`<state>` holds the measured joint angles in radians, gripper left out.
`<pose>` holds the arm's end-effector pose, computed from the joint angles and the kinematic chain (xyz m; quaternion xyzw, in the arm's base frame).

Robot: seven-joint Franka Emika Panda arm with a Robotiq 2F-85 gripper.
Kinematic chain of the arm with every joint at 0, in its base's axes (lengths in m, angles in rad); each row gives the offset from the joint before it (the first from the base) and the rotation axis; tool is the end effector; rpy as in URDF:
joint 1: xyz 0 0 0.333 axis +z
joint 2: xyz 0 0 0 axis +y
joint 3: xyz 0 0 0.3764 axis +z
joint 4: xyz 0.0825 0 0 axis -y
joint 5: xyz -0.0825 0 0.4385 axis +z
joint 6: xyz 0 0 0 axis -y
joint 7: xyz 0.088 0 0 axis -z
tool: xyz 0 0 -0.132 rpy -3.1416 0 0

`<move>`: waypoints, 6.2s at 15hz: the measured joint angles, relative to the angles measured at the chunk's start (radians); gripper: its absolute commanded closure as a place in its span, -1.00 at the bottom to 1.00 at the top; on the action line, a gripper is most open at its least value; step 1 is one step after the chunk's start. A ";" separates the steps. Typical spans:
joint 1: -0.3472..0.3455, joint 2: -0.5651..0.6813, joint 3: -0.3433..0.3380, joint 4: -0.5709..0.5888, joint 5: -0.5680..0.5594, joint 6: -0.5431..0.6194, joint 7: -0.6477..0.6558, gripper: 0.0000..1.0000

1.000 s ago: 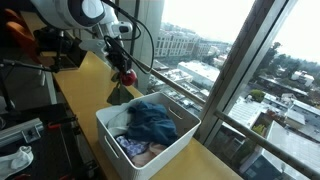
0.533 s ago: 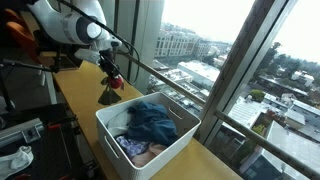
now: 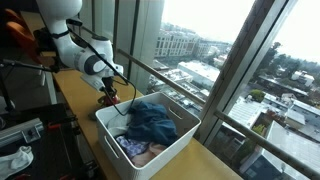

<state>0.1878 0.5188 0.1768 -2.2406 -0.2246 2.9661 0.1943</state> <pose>0.5656 0.2344 0.1373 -0.9782 -0.1754 -0.1033 0.0408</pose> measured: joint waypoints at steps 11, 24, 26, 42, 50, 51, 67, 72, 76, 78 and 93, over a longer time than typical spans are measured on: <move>0.006 0.105 0.013 0.134 0.098 -0.006 -0.092 -0.46; 0.017 -0.019 -0.013 0.140 0.098 -0.102 -0.110 -1.00; 0.020 -0.017 -0.016 0.136 0.098 -0.102 -0.110 -1.00; 0.131 0.152 -0.096 0.181 0.096 -0.102 -0.106 0.43; 0.127 0.018 -0.190 0.150 0.085 -0.109 -0.107 0.89; 0.125 -0.023 -0.219 0.136 0.070 -0.117 -0.105 0.89; -0.067 -0.294 -0.386 -0.057 -0.257 -0.254 0.029 0.89; -0.057 -0.181 -0.382 -0.086 -0.267 -0.177 0.076 0.89; -0.048 -0.160 -0.386 -0.082 -0.267 -0.158 0.079 -0.08; -0.048 -0.154 -0.386 -0.084 -0.265 -0.158 0.079 -0.37; -0.047 -0.359 -0.376 -0.097 -0.267 -0.221 0.079 -1.00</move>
<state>0.1410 0.1601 -0.1989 -2.3380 -0.4913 2.7454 0.2733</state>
